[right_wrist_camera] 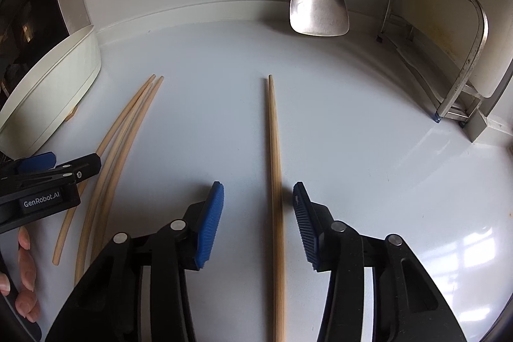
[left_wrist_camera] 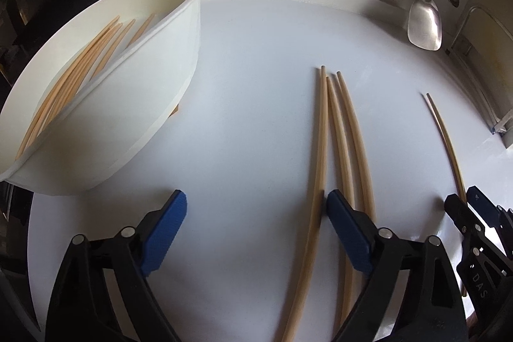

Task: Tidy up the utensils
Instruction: 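Close the right gripper on a chopstick while the left gripper grasps another, then carry the held chopsticks in both grippers over the white basin, then open both grippers to drop the chopsticks into the basin, then move both open grippers back toward the last two chopsticks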

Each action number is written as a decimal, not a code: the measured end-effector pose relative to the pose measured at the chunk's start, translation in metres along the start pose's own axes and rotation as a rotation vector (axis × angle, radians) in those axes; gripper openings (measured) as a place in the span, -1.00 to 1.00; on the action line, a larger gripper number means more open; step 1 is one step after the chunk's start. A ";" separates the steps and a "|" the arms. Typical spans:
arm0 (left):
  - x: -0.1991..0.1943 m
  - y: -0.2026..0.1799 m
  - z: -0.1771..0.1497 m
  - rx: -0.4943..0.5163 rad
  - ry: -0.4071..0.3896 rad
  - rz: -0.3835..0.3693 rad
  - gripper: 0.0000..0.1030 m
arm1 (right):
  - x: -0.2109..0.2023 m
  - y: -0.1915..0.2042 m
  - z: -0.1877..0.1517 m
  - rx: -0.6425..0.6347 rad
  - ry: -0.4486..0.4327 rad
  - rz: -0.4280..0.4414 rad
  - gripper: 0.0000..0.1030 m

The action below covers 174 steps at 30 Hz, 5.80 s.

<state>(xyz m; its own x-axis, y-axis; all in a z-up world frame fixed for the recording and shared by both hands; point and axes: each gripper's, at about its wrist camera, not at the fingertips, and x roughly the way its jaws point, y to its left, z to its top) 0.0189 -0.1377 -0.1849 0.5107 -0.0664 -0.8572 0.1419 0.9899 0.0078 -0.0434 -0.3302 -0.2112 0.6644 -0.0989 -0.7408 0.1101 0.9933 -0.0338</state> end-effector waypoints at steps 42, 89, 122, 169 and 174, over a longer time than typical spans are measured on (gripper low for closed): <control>-0.175 0.078 0.057 -0.025 -0.161 -0.047 -0.86 | -0.124 0.083 0.093 -0.082 -0.130 0.230 -0.88; 0.006 0.268 0.132 -0.030 0.151 -0.191 -0.85 | 0.055 0.297 0.152 0.044 0.234 0.274 -0.87; -0.067 0.279 0.131 -0.077 -0.007 -0.109 0.75 | -0.034 0.249 0.137 0.056 0.097 0.258 -0.24; -0.083 0.076 0.017 -0.026 -0.134 -0.036 0.88 | -0.013 0.074 0.034 0.015 0.019 0.113 0.20; -0.074 0.076 0.016 -0.019 -0.128 -0.046 0.88 | -0.006 0.080 0.030 -0.013 0.020 0.066 0.20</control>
<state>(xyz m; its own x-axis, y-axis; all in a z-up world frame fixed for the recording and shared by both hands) 0.0055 -0.0591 -0.1125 0.6081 -0.1263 -0.7837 0.1521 0.9875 -0.0412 -0.0160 -0.2517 -0.1893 0.6553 -0.0320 -0.7547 0.0565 0.9984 0.0067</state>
